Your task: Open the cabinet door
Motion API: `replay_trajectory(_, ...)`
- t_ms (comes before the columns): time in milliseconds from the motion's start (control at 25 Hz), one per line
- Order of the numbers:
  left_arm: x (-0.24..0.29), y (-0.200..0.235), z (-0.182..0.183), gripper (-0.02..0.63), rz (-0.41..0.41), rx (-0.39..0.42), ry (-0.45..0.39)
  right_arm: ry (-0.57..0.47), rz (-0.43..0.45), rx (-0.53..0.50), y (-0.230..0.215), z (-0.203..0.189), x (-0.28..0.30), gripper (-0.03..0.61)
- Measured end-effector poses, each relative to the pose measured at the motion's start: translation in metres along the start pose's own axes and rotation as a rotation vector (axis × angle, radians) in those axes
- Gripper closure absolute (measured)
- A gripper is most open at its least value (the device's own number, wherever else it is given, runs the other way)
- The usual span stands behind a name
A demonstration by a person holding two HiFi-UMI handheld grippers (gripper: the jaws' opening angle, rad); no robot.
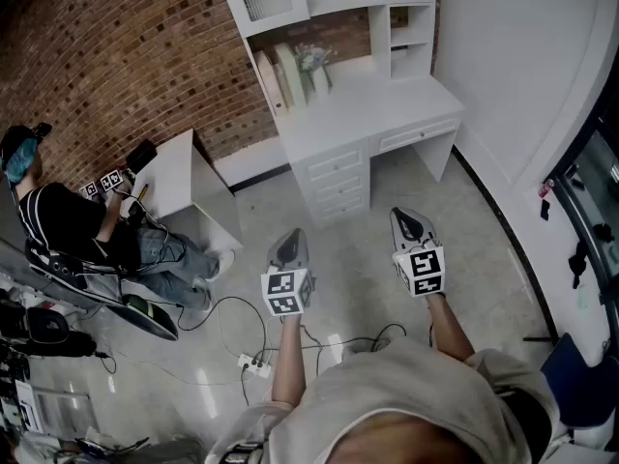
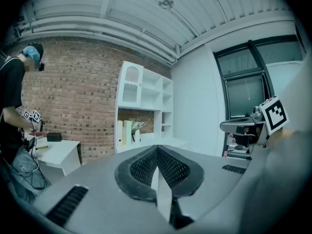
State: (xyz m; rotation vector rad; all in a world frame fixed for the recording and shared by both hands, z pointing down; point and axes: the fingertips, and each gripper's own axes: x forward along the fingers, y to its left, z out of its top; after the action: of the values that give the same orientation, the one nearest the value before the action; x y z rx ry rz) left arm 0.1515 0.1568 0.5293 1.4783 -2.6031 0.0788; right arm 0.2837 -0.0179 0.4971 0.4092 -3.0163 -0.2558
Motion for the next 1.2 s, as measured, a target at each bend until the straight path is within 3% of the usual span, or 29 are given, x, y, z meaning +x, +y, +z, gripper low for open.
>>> replay_trajectory(560, -0.009, -0.017, -0.004, 0.588, 0.015, -0.001, 0.011, 0.000, 0.019, 0.009, -0.001, -0.006, -0.016, 0.566)
replay_trajectory(1000, 0.002, -0.053, -0.004, 0.588, 0.047, 0.013, 0.012, -0.057, 0.036, -0.012, -0.031, -0.003, -0.028, 0.566)
replay_trajectory(1200, 0.013, -0.066, -0.008, 0.588, 0.049, 0.003, 0.015, -0.028, 0.043, -0.014, -0.046, -0.015, -0.026, 0.566)
